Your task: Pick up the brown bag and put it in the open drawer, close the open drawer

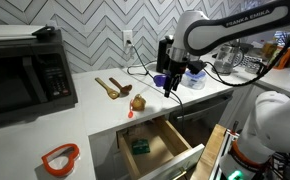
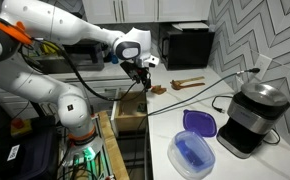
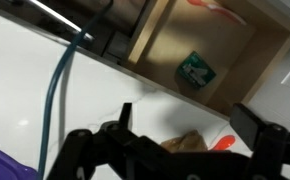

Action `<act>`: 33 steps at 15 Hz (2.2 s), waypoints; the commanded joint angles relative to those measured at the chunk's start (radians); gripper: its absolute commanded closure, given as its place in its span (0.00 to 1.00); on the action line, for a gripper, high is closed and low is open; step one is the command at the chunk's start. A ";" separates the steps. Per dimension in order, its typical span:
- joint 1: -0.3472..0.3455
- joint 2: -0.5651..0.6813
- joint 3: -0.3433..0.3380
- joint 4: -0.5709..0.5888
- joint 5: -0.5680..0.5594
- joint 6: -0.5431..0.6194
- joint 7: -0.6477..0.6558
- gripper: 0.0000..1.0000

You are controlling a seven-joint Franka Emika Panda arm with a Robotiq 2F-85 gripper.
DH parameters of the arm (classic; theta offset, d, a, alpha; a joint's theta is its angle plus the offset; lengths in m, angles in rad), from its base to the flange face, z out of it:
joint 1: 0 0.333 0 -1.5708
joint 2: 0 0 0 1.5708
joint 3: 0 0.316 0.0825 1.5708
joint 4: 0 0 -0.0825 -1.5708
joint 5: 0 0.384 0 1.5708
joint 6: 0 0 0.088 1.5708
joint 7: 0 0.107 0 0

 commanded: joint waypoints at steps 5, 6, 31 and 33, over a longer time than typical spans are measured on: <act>0.085 0.201 -0.022 0.010 0.211 0.396 -0.054 0.00; 0.055 0.149 0.005 -0.001 0.154 0.341 -0.014 0.00; 0.063 0.540 -0.020 0.205 0.401 0.481 -0.380 0.14; 0.054 0.556 -0.014 0.215 0.421 0.477 -0.398 0.40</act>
